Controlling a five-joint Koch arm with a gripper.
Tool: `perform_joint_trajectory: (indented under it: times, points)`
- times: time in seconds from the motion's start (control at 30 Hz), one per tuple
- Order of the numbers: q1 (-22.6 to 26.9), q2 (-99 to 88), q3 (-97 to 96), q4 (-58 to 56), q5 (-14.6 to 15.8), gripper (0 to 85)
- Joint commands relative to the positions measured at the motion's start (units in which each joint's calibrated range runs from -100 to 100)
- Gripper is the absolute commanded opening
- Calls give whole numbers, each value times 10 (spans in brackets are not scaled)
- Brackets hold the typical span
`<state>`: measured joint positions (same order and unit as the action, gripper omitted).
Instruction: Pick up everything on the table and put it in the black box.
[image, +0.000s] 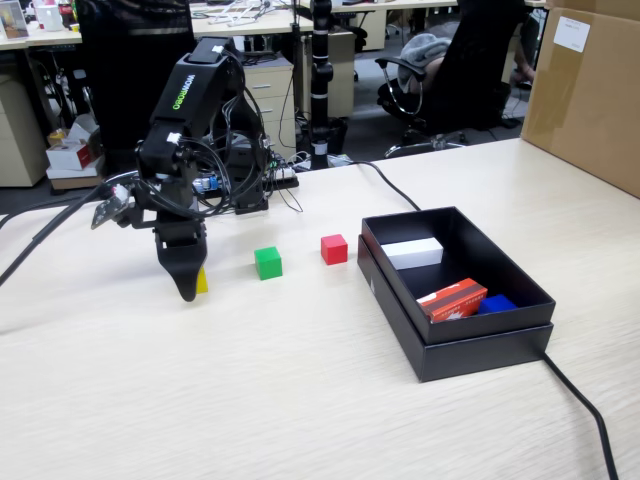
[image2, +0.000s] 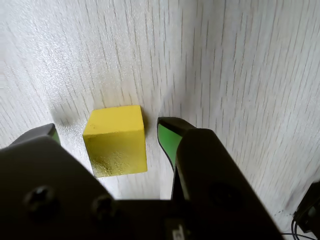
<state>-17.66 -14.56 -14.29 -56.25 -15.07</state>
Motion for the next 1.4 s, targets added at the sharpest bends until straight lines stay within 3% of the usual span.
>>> perform_joint_trajectory:
  times: [0.0,0.13,0.23,0.33,0.8,1.1,1.27,1.37]
  points:
    - [0,-2,22,7,4,311]
    - [0,2,20,16,7,152]
    - [-2,0,11,18,11,136]
    - [-2,-17,16,22,17,13]
    - [21,-253,7,-12,25,5]
    - [149,-488,13,-12,120,7]
    - [202,-509,55,-39,172,7]
    - [257,-416,145,-39,209,8]
